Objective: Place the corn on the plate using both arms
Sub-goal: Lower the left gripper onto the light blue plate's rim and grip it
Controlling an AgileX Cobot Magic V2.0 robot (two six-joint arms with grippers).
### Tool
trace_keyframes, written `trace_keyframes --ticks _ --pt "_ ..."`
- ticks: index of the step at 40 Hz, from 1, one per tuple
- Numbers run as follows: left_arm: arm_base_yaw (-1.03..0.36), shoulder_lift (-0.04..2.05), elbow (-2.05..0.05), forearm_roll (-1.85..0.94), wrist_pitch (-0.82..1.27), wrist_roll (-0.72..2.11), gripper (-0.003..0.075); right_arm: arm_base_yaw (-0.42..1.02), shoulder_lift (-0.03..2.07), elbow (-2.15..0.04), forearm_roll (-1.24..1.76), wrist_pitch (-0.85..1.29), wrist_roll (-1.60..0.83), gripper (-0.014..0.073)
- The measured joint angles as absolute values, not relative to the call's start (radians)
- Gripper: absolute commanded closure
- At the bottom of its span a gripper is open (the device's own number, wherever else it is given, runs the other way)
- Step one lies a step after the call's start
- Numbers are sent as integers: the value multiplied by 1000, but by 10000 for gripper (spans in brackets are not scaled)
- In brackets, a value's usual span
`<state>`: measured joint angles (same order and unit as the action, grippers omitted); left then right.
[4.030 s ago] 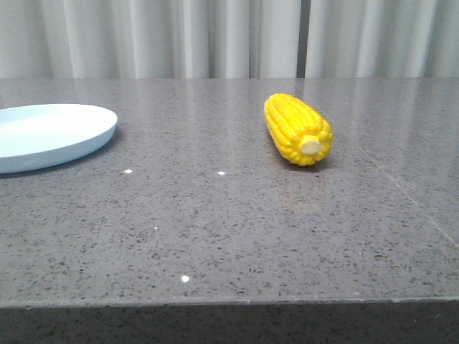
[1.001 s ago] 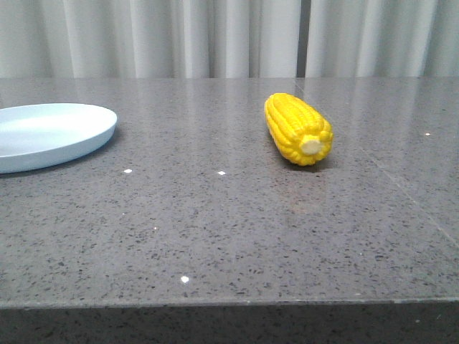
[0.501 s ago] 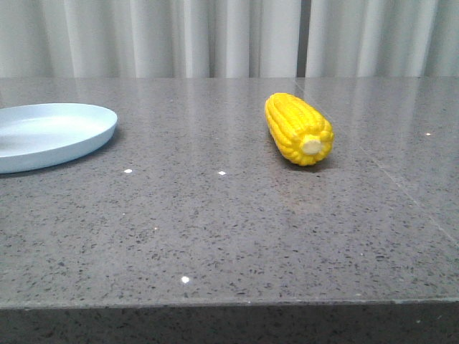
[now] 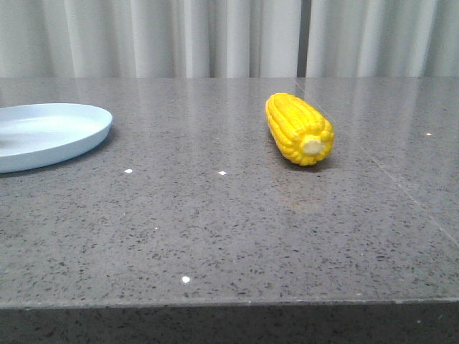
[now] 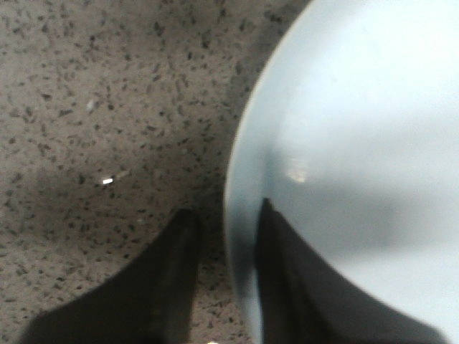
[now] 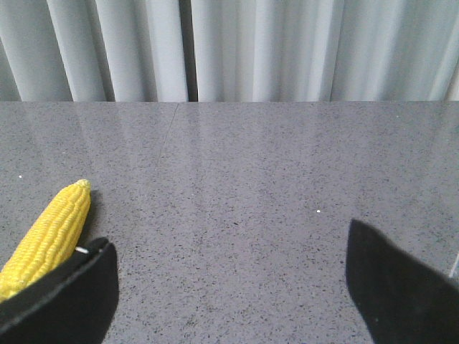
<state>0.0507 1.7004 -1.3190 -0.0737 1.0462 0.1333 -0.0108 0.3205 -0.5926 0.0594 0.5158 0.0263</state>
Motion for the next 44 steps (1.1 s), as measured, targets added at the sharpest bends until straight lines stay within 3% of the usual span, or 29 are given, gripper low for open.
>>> trace_keyframes --ticks 28,44 --pt "48 1661 -1428 -237 1095 222 741 -11 320 -593 59 516 26 -70" --pt "-177 1692 -1552 -256 1127 233 741 -11 320 -593 59 516 26 -70"
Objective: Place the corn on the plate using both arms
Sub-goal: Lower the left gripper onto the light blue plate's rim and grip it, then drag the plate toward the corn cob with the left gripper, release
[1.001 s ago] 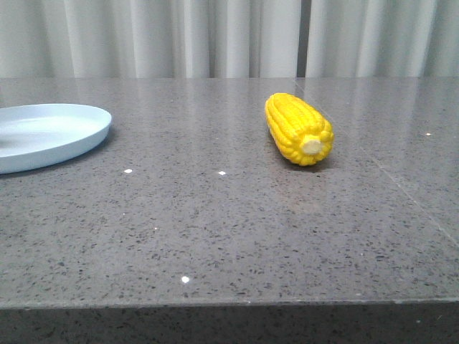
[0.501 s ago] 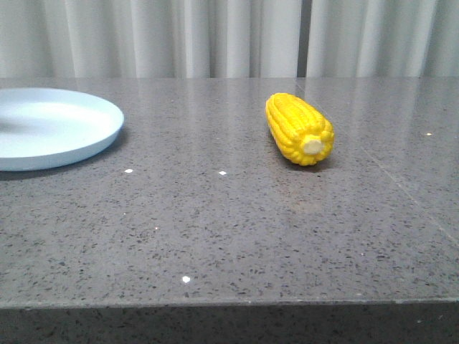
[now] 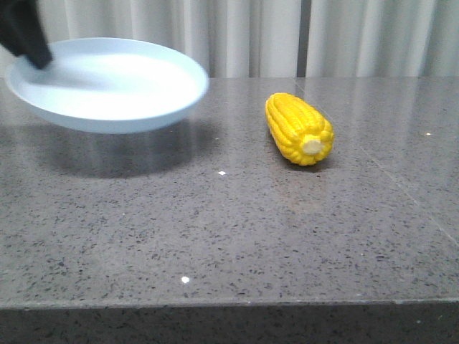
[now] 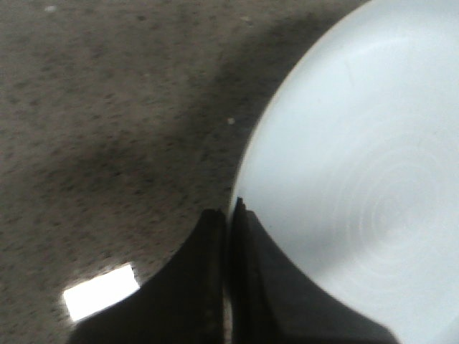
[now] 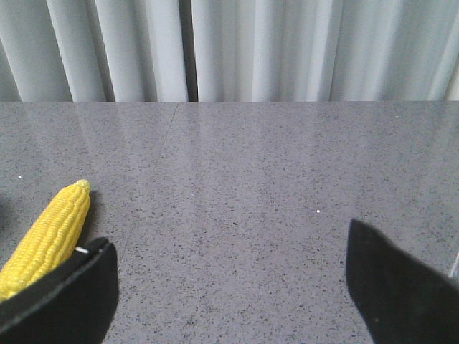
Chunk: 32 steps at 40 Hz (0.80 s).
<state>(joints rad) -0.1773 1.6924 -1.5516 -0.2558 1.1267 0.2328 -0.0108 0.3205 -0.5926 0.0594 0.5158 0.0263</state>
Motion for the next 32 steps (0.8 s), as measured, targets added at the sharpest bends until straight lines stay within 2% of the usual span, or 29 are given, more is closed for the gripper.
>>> trace_keyframes --ticks 11,26,30,32 --pt "-257 1780 -1575 -260 1124 215 741 -11 320 -593 59 516 26 -70" --pt "-265 1859 -1577 -272 1087 213 734 -11 320 -593 59 516 26 -70" --pt "-265 1859 -1577 -276 1082 213 657 -11 320 -593 59 516 26 -70" --pt "-265 1859 -1577 -276 1078 213 570 -11 320 -593 59 516 26 -70"
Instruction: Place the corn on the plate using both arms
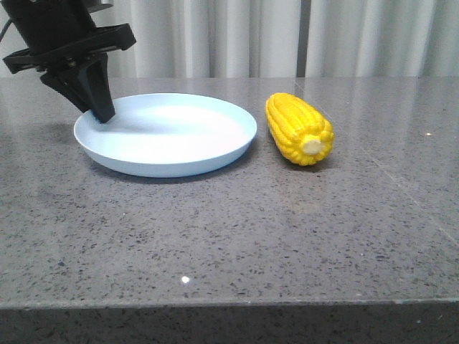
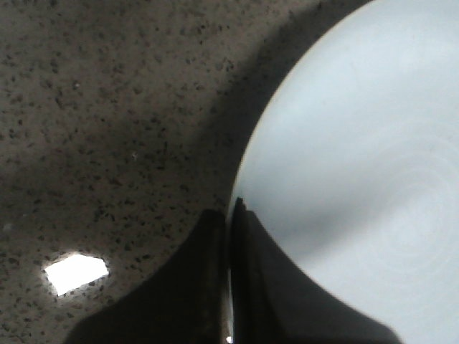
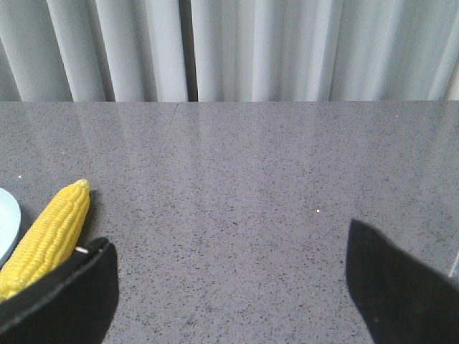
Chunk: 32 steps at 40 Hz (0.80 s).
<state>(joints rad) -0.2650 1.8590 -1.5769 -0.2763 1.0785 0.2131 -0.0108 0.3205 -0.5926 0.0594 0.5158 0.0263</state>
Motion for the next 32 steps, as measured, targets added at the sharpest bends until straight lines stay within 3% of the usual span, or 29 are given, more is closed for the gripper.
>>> trace_keyframes --ticks 7,10,17,26,32 --pt "-265 1859 -1577 -276 1080 213 279 -11 320 -593 59 516 26 -70" --pt "-265 1859 -1577 -276 1084 213 258 -11 320 -593 59 516 26 -70" --pt "-252 1788 -1577 -257 1074 213 393 -11 320 -593 59 516 26 -70" --pt "-157 1639 -1574 -181 1096 213 723 -11 320 -593 59 516 26 -70" --pt "-45 1550 -1514 -172 1093 213 741 -11 320 -593 59 516 26 -70"
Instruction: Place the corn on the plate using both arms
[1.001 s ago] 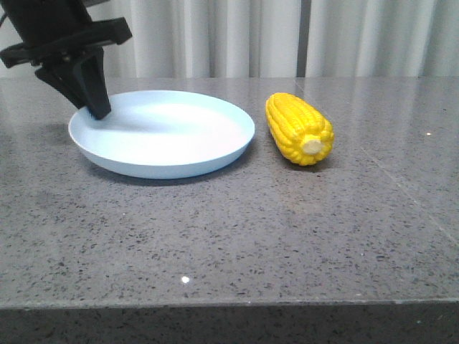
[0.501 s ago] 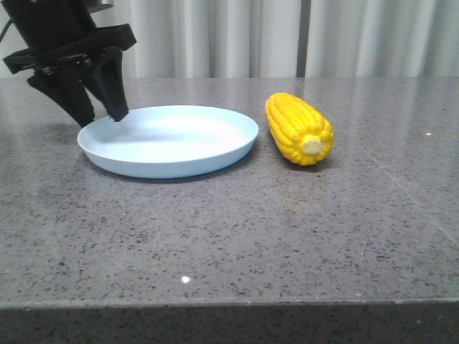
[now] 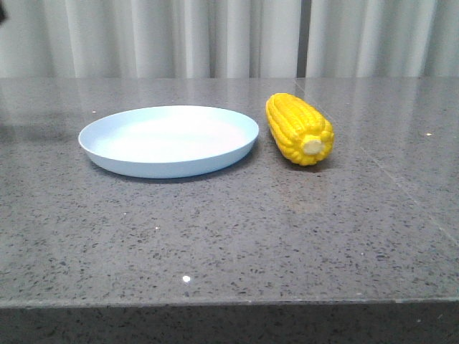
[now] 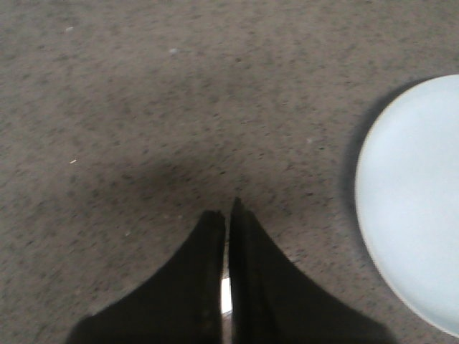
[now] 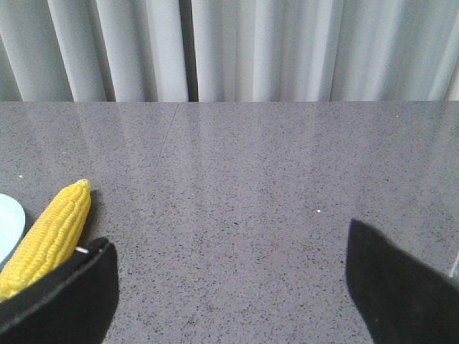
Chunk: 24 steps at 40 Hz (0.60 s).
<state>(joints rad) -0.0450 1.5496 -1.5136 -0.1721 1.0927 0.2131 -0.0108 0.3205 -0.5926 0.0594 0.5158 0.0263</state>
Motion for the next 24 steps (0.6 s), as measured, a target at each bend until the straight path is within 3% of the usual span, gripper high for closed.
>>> trace_keyframes --ticks 10,24 --pt "105 1335 -1257 -161 960 213 741 -11 320 -593 59 516 26 -70" --pt "17 866 -811 -180 558 235 741 -11 320 -593 59 516 26 -70"
